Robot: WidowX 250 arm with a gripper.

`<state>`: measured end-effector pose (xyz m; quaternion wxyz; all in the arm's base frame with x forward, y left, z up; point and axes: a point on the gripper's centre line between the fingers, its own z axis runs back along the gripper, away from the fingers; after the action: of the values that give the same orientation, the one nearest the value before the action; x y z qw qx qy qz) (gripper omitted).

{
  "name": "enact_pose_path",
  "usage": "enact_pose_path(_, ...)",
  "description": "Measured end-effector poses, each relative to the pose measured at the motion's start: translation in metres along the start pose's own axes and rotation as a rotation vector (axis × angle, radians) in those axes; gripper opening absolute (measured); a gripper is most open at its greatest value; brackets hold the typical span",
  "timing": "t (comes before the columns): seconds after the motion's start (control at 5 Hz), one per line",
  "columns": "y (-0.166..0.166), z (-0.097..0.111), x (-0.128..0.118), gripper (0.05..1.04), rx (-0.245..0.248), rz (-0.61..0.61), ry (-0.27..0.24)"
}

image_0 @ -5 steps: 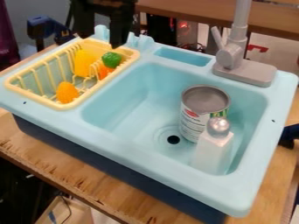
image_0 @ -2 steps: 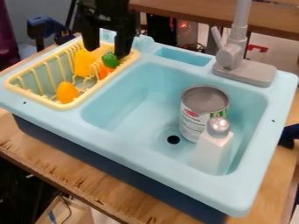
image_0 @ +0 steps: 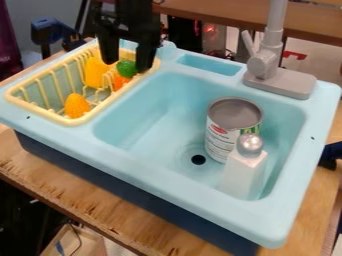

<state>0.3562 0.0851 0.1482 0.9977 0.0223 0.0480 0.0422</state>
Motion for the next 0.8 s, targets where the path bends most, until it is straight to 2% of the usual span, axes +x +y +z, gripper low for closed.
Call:
enact_pose_path(0.6,0.005,-0.001,0.002,1.003,-0.016,0.008,-0.006)
enact_pose_path(0.8,0.013,-0.006,-0.002,1.003,-0.025,0.021,0.008)
